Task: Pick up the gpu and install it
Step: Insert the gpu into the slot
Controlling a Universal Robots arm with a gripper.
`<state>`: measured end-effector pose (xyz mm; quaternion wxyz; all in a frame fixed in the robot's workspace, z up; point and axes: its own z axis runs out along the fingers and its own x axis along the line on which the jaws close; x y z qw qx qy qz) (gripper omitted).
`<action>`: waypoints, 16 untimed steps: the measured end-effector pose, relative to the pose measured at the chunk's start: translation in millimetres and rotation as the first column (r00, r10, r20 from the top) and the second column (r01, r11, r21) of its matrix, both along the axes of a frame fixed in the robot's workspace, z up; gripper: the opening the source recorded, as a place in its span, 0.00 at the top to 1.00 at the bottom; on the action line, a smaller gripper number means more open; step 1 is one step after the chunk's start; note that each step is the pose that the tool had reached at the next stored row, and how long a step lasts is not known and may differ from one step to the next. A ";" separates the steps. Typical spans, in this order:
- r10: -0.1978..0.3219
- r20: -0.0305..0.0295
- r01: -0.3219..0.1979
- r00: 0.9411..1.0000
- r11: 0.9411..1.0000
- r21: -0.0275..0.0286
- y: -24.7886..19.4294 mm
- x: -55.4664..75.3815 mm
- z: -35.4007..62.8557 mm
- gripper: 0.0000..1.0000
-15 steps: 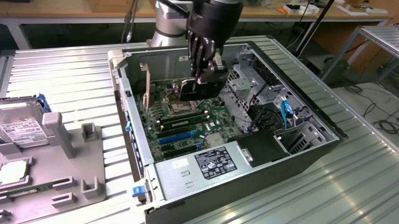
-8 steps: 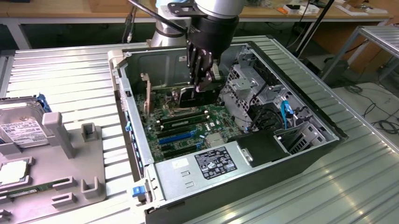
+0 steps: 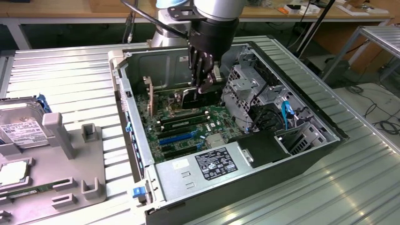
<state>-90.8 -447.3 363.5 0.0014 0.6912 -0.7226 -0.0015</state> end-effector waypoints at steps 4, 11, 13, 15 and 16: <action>0.000 0.000 0.000 1.000 1.000 0.000 -2.0 -0.2 -6.3 0.73; 0.000 0.000 0.000 1.000 1.000 0.000 -9.3 -2.0 -22.9 0.73; 0.000 0.000 0.000 1.000 1.000 0.000 -11.2 -3.4 -27.3 0.73; 0.000 0.001 0.000 1.000 1.000 0.000 -12.0 -5.8 -30.5 0.73; 0.000 0.001 0.000 1.000 1.000 0.000 -12.2 -7.6 -32.0 0.73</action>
